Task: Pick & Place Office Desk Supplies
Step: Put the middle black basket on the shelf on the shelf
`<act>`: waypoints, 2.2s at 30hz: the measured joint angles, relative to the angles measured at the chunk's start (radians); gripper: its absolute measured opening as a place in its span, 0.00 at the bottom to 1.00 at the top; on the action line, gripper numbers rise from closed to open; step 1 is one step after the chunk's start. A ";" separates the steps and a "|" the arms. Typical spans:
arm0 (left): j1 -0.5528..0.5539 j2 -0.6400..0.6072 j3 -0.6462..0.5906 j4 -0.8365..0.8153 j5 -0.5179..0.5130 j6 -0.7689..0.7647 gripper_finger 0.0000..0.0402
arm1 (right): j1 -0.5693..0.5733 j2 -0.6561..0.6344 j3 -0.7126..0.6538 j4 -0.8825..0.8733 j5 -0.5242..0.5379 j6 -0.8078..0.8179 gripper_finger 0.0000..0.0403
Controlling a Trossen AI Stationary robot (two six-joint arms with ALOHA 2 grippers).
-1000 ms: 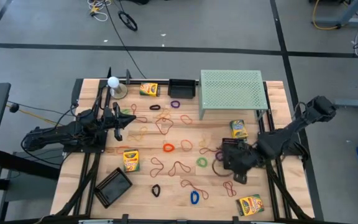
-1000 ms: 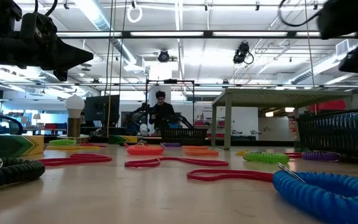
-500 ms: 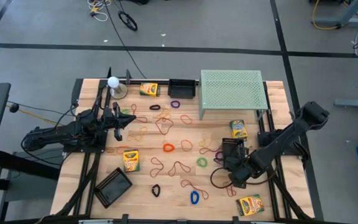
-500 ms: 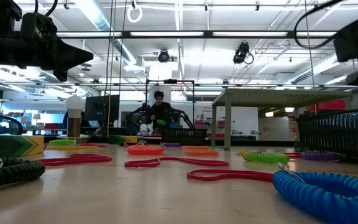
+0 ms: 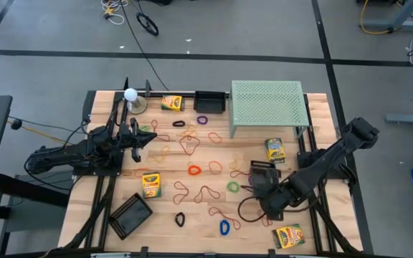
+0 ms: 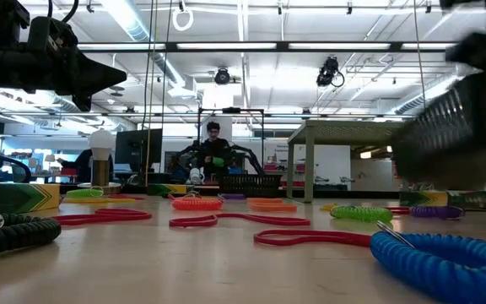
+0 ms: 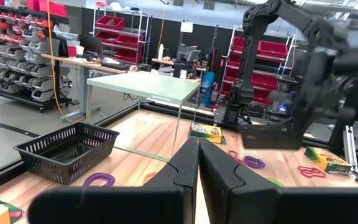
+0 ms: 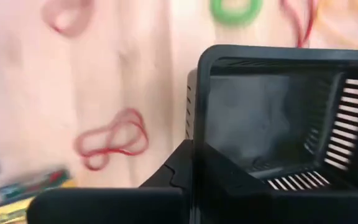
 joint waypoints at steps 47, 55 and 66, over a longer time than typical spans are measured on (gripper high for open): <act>0.000 0.000 0.000 0.037 -0.060 -0.029 0.05 | -1.476 -0.361 0.002 -0.301 0.034 -1.567 0.02; 0.000 0.000 0.000 0.039 -0.060 -0.117 0.05 | -1.519 -0.361 0.002 -0.300 0.028 -1.553 0.02; 0.000 0.000 0.000 0.039 -0.074 -0.193 0.05 | -1.534 -0.359 0.001 -0.301 0.022 -1.565 0.03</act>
